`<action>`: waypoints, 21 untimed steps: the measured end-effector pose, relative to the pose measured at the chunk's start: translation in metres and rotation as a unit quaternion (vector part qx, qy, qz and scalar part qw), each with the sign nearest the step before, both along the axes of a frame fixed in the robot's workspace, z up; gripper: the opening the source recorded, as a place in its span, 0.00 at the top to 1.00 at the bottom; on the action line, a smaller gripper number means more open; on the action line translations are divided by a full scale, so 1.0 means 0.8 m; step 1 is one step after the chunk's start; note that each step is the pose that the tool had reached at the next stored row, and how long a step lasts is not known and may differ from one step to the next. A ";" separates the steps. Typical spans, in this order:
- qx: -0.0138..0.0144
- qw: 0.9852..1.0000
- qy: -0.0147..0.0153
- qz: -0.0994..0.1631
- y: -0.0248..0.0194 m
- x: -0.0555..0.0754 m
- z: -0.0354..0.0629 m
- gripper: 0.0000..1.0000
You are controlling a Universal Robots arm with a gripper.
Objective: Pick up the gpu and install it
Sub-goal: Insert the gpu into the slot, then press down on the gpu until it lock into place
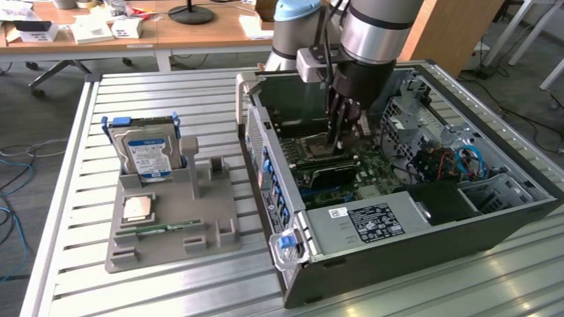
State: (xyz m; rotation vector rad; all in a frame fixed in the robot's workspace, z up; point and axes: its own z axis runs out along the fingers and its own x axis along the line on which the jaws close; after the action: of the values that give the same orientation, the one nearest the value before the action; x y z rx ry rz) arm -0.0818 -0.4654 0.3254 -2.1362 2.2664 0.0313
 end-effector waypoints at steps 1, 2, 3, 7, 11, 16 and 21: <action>0.000 1.000 0.000 0.000 0.0000 0.000 0.003 0.66; 0.000 1.000 0.000 0.000 0.0000 0.000 0.005 0.66; 0.000 1.000 0.000 0.000 0.0000 0.000 0.007 0.66; 0.000 1.000 0.000 0.000 0.0000 0.000 0.008 0.66; 0.000 1.000 0.000 0.000 0.0000 0.000 0.008 0.66; 0.000 1.000 0.000 0.000 0.0000 0.000 0.008 0.66; 0.000 1.000 0.000 0.000 0.0000 0.000 0.008 0.80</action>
State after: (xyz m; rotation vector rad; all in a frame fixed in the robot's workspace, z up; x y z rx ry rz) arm -0.0818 -0.4654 0.3315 -2.1362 2.2663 0.0313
